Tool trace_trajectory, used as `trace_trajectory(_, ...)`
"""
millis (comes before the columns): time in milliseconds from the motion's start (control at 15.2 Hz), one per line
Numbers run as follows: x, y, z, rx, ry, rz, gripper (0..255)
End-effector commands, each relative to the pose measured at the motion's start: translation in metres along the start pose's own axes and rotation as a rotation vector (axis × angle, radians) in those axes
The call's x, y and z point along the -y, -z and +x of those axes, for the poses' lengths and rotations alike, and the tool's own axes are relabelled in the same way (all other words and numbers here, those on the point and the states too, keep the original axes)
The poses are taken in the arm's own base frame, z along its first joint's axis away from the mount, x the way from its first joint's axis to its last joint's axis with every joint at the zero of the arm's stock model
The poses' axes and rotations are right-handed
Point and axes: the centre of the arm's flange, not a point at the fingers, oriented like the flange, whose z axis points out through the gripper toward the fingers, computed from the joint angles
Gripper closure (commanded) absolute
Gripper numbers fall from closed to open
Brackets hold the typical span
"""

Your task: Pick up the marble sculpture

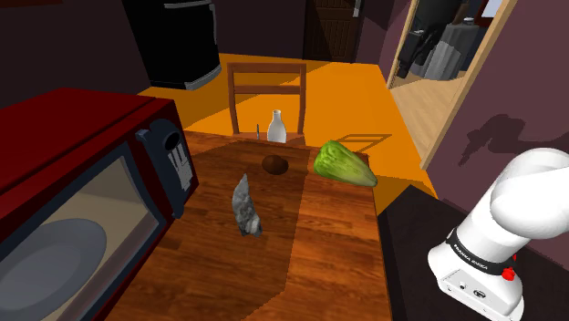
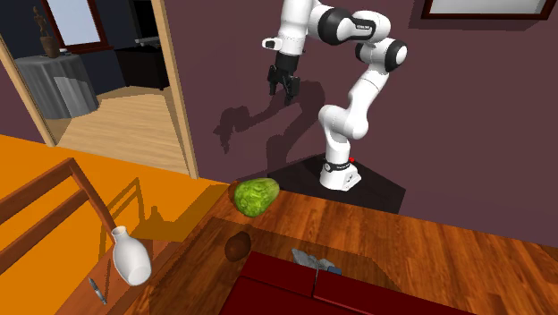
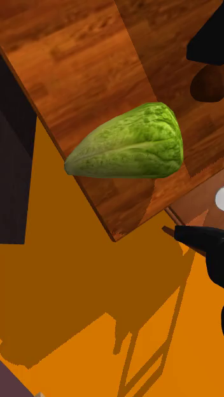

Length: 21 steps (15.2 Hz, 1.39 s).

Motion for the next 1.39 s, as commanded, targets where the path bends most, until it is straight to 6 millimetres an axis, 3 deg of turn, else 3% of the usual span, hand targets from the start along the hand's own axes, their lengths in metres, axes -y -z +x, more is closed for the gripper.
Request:
trace_trajectory(0, 0.000, 0.000, 0.000, 0.000, 0.000, 0.000, 0)
trace_trajectory(1320, 0.227, -0.127, 0.061, 0.034, -0.003, -0.020, 0)
